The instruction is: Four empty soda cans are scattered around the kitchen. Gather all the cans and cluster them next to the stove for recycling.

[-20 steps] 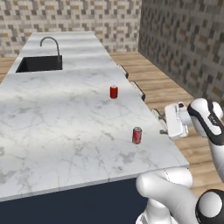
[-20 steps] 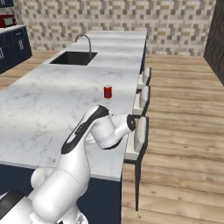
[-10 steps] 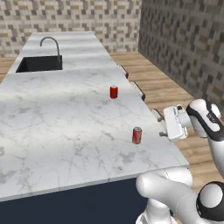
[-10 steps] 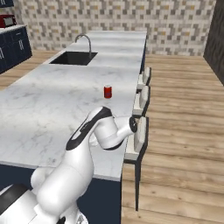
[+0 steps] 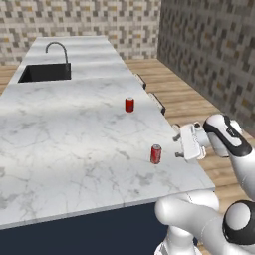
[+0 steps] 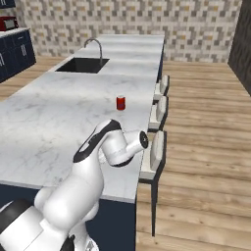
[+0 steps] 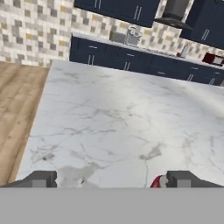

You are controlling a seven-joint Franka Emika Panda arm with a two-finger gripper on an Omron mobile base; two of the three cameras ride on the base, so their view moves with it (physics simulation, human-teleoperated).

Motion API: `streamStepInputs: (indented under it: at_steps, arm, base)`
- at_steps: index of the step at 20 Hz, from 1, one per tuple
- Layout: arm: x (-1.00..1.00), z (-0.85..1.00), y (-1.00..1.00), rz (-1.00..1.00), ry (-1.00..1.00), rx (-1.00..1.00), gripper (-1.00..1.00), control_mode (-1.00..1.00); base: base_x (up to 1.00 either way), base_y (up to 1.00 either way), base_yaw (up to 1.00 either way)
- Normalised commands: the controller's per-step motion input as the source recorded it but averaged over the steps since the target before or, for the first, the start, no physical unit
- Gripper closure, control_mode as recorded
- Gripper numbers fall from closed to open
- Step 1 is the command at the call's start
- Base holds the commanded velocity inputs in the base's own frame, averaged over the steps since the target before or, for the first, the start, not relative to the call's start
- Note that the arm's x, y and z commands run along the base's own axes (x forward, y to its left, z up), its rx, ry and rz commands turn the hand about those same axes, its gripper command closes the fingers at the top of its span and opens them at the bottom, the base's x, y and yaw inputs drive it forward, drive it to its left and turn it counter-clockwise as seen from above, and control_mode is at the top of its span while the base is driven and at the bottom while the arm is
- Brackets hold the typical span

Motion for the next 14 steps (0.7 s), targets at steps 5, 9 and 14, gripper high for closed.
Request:
streamStepInputs:
  at_steps: [5, 9, 14]
  arm:
    - [0.21, -0.06, 0.08, -0.03, 0.00, 0.00, -1.00, -1.00]
    - [0.12, -0.18, 0.04, -0.01, 0.04, 0.00, -1.00, -1.00]
    - [0.17, -0.14, 0.03, 0.00, 0.04, 0.00, -1.00, -1.00]
  base:
    - [0.00, 0.00, 0.00]
    - [0.00, 0.00, 0.00]
    - [0.00, 0.00, 0.00]
